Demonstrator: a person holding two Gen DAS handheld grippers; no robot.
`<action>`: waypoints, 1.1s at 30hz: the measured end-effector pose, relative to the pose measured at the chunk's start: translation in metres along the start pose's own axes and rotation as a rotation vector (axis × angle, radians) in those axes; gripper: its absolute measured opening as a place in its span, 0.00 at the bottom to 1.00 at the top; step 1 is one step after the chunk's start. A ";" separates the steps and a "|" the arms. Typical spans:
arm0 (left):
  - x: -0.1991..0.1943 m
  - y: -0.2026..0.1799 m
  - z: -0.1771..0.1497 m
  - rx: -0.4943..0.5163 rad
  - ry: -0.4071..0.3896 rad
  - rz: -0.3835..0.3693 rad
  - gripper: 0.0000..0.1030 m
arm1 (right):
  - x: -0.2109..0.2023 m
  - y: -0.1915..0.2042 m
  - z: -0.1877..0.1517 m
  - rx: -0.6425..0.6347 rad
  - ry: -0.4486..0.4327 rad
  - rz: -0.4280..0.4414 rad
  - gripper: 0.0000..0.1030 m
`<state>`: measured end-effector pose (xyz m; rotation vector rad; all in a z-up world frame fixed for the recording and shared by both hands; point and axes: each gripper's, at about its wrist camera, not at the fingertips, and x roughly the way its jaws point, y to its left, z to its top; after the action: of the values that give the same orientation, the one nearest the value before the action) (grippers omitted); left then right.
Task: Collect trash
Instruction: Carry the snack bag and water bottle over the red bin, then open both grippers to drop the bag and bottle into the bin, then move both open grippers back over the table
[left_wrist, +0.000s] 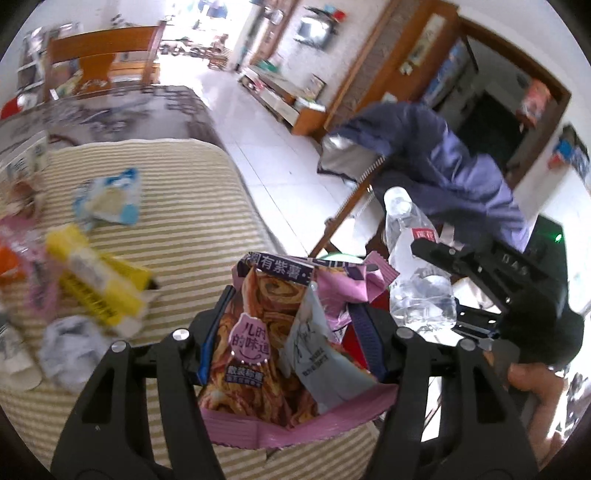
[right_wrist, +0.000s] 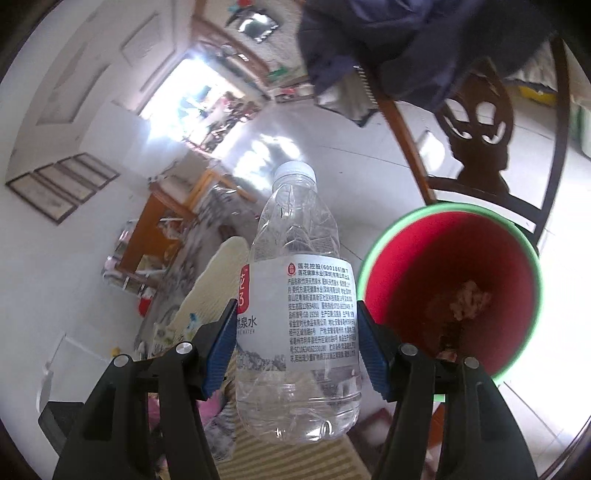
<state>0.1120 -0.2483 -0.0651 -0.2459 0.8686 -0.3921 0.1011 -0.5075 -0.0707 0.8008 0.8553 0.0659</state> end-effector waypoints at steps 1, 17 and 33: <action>0.008 -0.005 0.000 0.011 0.015 0.004 0.57 | -0.001 -0.003 0.001 0.012 -0.004 -0.015 0.58; 0.042 -0.026 -0.006 0.039 0.120 -0.041 0.82 | -0.023 -0.014 0.010 0.115 -0.163 -0.005 0.65; 0.031 -0.063 0.019 0.035 0.062 -0.218 0.74 | -0.063 -0.017 0.017 0.128 -0.405 -0.007 0.69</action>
<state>0.1300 -0.3177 -0.0513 -0.2983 0.8979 -0.6199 0.0659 -0.5524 -0.0343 0.8926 0.4812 -0.1546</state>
